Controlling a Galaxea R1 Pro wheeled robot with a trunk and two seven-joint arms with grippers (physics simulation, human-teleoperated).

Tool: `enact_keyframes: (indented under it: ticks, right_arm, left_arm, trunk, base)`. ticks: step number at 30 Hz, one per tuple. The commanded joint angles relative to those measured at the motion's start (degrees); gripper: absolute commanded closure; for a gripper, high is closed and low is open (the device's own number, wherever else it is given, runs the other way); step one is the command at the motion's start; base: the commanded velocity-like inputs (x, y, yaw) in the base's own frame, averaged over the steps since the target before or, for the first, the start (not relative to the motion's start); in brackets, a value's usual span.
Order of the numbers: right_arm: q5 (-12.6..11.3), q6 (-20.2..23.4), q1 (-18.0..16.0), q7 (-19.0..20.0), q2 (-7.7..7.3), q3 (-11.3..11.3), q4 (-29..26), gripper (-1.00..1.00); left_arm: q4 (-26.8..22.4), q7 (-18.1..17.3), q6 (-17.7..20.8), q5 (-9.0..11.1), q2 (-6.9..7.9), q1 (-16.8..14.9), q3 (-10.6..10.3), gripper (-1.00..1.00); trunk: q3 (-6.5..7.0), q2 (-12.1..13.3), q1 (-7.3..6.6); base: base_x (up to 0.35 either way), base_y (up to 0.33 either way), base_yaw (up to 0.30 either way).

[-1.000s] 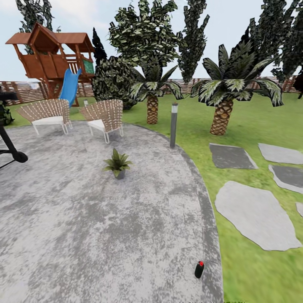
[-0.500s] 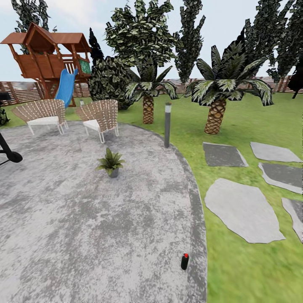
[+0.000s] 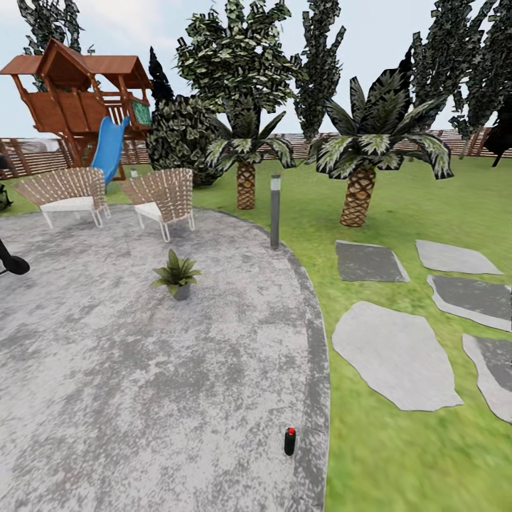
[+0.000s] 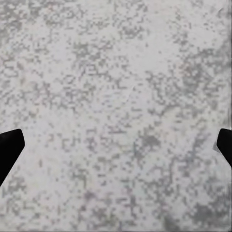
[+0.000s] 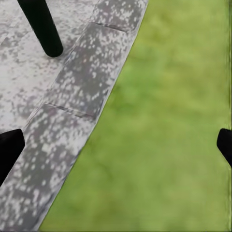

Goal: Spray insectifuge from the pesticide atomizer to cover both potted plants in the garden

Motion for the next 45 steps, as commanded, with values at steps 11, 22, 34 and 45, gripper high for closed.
enact_keyframes:
  ticks: [11, 22, 34, 45]
  right_arm:
    - [0.02, -0.19, -0.03, -0.01, 0.0, 0.02, 0.13, -1.0]
    - [0.04, -0.19, -0.03, -0.01, 0.0, 0.03, 0.15, -1.0]
    - [0.04, -0.19, -0.03, -0.01, 0.0, 0.02, 0.15, -1.0]
    - [0.06, -0.19, -0.03, -0.01, 0.0, 0.02, 0.15, -1.0]
  left_arm:
    - [0.03, 0.07, -0.18, 0.02, 0.05, -0.02, 0.12, -1.0]
    - [0.06, 0.07, -0.18, 0.02, 0.07, -0.02, 0.12, -1.0]
    - [0.06, 0.07, -0.18, 0.02, 0.06, -0.02, 0.12, -1.0]
    - [0.04, 0.07, -0.18, 0.02, 0.07, -0.02, 0.12, -1.0]
  trunk:
    - [-0.05, -0.02, -0.01]
    - [-0.05, -0.02, -0.01]
    - [-0.05, -0.02, -0.01]
    - [-0.05, -0.02, -0.01]
  base:
    - [0.0, -0.24, 0.0]
    - [0.0, -0.244, 0.066]
    - [0.0, -0.265, 0.25]
    - [0.0, -0.27, 0.268]
